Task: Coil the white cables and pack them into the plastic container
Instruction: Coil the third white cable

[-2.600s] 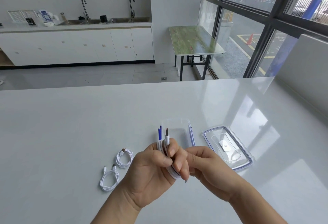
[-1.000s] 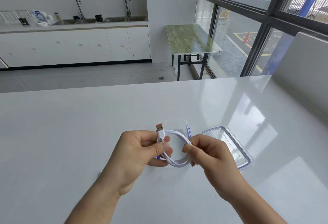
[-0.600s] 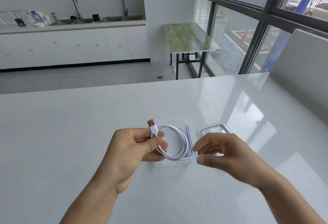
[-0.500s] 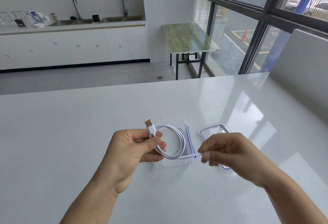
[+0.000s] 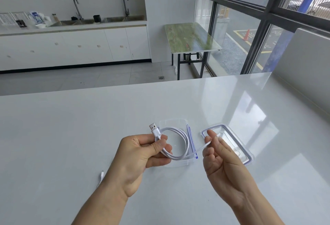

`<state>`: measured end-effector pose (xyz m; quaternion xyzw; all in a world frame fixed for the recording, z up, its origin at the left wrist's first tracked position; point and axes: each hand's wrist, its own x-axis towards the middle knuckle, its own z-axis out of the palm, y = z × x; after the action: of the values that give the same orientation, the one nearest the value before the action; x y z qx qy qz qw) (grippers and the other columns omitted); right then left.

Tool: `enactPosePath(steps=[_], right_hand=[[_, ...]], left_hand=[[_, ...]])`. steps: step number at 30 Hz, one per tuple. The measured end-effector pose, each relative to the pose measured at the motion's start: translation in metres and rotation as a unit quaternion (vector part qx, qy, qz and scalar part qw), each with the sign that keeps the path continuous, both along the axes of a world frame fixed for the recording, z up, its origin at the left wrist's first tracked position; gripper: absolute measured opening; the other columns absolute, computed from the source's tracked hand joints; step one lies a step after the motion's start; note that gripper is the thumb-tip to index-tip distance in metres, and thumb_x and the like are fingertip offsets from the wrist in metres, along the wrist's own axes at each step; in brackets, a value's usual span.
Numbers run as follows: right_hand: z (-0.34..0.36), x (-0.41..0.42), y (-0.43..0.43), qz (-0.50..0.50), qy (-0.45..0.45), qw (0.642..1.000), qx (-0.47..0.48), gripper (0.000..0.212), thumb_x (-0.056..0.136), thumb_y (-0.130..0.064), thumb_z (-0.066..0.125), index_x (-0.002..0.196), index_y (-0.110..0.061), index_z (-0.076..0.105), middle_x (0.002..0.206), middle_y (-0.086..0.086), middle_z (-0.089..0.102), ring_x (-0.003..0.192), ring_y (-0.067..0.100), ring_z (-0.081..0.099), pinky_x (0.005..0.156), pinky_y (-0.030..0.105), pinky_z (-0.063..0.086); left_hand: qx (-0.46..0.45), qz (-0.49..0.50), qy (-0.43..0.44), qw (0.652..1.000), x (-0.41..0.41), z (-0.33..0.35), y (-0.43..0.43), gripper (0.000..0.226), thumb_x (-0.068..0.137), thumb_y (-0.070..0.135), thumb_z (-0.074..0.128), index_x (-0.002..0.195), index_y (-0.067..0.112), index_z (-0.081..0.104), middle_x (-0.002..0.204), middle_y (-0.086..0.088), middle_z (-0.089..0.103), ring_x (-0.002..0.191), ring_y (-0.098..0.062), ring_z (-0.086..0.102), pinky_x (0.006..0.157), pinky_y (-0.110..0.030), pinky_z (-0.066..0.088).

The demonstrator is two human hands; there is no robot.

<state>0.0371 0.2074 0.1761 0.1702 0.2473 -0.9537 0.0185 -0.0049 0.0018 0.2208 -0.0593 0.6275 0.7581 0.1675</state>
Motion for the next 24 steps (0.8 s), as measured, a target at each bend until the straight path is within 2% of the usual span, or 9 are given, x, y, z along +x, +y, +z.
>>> enactPosePath(steps=[4,6,8,9,11,15,18,21,24], right_hand=[[0.006,-0.005,0.004,0.055,0.034,0.978,0.200,0.020,0.074,-0.013,0.077,0.094,-0.009,0.075,0.080,0.009,0.070,0.054,0.013,0.058,0.049,0.021,0.052],[0.009,-0.007,0.008,0.045,0.054,0.932,0.355,0.017,0.081,-0.006,0.073,0.097,-0.011,0.078,0.080,0.012,0.072,0.060,0.017,0.058,0.054,0.024,0.052],[0.007,-0.008,0.010,0.027,0.076,0.872,0.483,0.024,0.088,0.001,0.068,0.101,-0.018,0.078,0.077,0.005,0.075,0.059,0.016,0.055,0.054,0.023,0.050],[0.006,-0.008,0.010,0.029,0.086,0.853,0.514,0.028,0.089,0.002,0.068,0.102,-0.021,0.077,0.074,0.003,0.075,0.056,0.015,0.054,0.052,0.022,0.048],[0.005,-0.009,0.009,0.053,0.095,0.838,0.535,0.028,0.088,0.001,0.069,0.101,-0.025,0.071,0.074,0.005,0.075,0.054,0.015,0.054,0.049,0.025,0.047],[0.006,-0.011,0.010,0.178,0.119,0.796,0.566,0.018,0.084,-0.002,0.070,0.080,-0.019,0.076,0.071,0.004,0.076,0.054,0.015,0.056,0.048,0.029,0.046],[0.010,-0.009,0.010,0.217,0.153,0.830,0.491,0.005,0.080,-0.010,0.074,0.083,-0.012,0.077,0.077,0.011,0.077,0.058,0.020,0.057,0.049,0.029,0.045],[0.006,-0.009,0.014,0.191,0.156,0.880,0.406,0.016,0.082,-0.008,0.072,0.096,-0.005,0.064,0.088,0.026,0.075,0.063,0.029,0.054,0.050,0.030,0.045],[0.002,-0.009,0.015,0.184,0.153,0.908,0.344,0.024,0.090,-0.009,0.064,0.114,-0.009,0.060,0.093,0.030,0.072,0.067,0.033,0.055,0.056,0.034,0.050]], left_hand=[[-0.053,-0.031,0.015,0.998,0.003,0.000,0.003,0.008,0.084,0.000,0.072,0.086,0.000,0.079,0.077,-0.022,0.075,0.065,-0.027,0.072,0.060,-0.031,0.061],[-0.072,-0.042,0.022,0.996,0.004,0.001,0.004,0.008,0.085,-0.003,0.071,0.088,-0.001,0.078,0.075,-0.020,0.076,0.065,-0.025,0.073,0.059,-0.031,0.061],[-0.078,-0.060,0.021,0.995,0.005,0.002,0.004,0.009,0.086,-0.003,0.071,0.090,-0.002,0.078,0.075,-0.019,0.076,0.065,-0.024,0.073,0.060,-0.031,0.061],[-0.078,-0.070,0.020,0.994,0.006,0.002,0.004,0.009,0.086,-0.002,0.071,0.090,-0.001,0.078,0.075,-0.018,0.076,0.065,-0.024,0.073,0.060,-0.031,0.061],[-0.072,-0.088,0.017,0.993,0.006,0.003,0.005,0.008,0.085,0.000,0.071,0.089,0.000,0.079,0.075,-0.018,0.076,0.065,-0.024,0.073,0.060,-0.031,0.060],[-0.073,-0.100,0.019,0.992,0.006,0.004,0.008,0.009,0.086,0.000,0.071,0.085,0.002,0.080,0.076,-0.018,0.077,0.067,-0.027,0.073,0.059,-0.031,0.060],[-0.085,-0.101,0.019,0.991,0.005,0.004,0.010,0.009,0.085,0.001,0.072,0.084,0.003,0.080,0.075,-0.017,0.077,0.065,-0.027,0.074,0.058,-0.030,0.060],[-0.108,-0.107,0.019,0.988,0.004,0.003,0.010,0.007,0.085,0.002,0.073,0.084,0.003,0.080,0.073,-0.018,0.077,0.063,-0.025,0.073,0.059,-0.031,0.061],[-0.135,-0.100,0.016,0.986,0.004,0.000,0.011,0.007,0.085,0.001,0.074,0.085,0.005,0.080,0.071,-0.016,0.077,0.065,-0.025,0.074,0.060,-0.033,0.062]])
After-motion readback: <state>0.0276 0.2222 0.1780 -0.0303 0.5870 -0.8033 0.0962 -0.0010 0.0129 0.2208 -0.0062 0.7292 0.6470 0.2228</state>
